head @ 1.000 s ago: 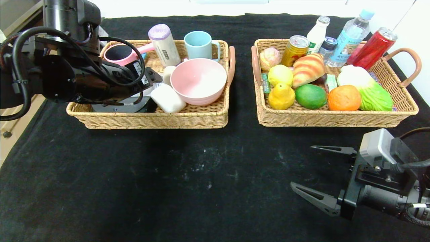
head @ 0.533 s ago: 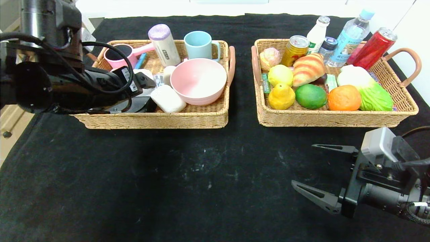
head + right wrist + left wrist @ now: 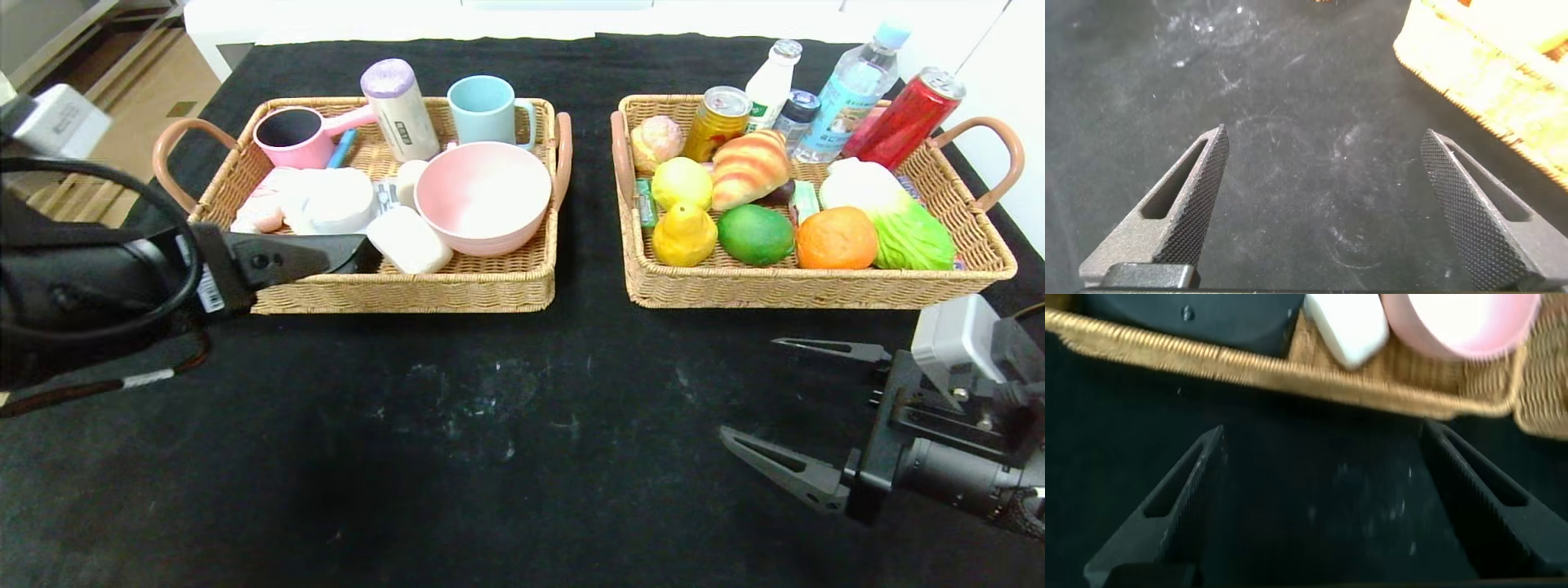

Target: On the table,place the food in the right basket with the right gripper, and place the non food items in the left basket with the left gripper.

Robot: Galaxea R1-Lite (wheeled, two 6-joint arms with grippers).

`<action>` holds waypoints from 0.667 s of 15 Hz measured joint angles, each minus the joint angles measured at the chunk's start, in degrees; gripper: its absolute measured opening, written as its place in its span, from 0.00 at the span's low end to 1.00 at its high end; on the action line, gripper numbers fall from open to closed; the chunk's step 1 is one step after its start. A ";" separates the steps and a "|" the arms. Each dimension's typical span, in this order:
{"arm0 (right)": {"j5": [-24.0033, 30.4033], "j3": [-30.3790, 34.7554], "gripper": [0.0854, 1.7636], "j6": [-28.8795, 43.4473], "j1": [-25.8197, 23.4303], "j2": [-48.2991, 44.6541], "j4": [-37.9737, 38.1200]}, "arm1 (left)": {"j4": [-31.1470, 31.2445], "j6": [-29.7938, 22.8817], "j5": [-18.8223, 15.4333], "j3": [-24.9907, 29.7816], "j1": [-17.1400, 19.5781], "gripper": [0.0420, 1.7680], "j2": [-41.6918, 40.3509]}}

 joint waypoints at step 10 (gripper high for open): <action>-4.49 -3.17 0.97 6.30 -4.02 -8.30 15.93 | 0.88 19.83 -0.66 19.21 -3.49 0.96 -30.07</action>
